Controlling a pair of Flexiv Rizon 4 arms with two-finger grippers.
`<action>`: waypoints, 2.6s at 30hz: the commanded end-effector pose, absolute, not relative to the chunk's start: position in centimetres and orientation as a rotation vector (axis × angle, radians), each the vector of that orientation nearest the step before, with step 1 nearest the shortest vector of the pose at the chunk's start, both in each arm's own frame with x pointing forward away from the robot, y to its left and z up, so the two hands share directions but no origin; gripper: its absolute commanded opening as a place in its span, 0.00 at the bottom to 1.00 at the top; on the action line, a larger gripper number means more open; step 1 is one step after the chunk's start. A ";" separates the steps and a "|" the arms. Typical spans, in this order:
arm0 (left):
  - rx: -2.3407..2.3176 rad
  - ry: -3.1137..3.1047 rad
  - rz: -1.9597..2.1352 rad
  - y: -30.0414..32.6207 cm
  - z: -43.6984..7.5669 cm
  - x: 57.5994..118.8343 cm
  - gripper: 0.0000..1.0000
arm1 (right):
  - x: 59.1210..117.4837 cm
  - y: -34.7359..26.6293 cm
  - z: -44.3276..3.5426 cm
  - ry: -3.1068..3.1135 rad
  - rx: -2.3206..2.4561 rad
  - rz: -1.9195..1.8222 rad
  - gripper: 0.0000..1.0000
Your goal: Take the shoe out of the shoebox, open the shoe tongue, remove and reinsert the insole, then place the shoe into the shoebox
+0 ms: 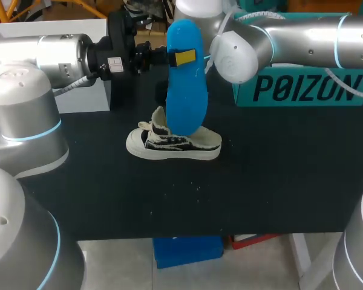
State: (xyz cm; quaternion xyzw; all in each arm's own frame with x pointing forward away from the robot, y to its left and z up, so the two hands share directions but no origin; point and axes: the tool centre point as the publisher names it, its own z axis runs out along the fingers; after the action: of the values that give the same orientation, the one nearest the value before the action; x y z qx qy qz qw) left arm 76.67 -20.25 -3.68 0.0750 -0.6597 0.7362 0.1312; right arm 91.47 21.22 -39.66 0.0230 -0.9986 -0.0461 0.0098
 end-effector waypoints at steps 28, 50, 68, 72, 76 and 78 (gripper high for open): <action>0.225 -1.920 2.139 -20.4 -3.7 76.5 0.00 | 92.2 16.3 -32.7 -2.500 -1.996 -0.033 0.00; 0.225 -1.920 2.139 -20.4 -3.7 76.5 0.00 | 91.3 17.5 -37.6 -2.294 -2.271 -0.015 0.00; 0.225 -1.920 2.139 -20.4 -3.7 76.5 0.00 | 90.9 15.4 -36.6 -2.205 -2.371 -0.245 1.00; 0.225 -1.920 2.139 -20.4 -3.7 76.5 0.00 | 90.9 14.9 -34.8 -2.071 -2.252 -0.411 1.00; 0.225 -1.920 2.139 -20.4 -3.7 76.5 0.00 | 90.8 14.6 -33.3 -1.939 -2.115 -0.551 1.00; 0.225 -1.920 2.139 -20.4 -3.7 76.5 0.00 | 90.8 14.5 -32.8 -1.876 -2.035 -0.620 1.00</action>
State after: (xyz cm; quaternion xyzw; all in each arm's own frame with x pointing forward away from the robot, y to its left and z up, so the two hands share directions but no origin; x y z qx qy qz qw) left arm 76.67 -20.25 -3.68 0.0750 -0.6597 0.7362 0.1312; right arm 91.25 16.82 -33.30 -0.7360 -0.6677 -0.1092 0.0216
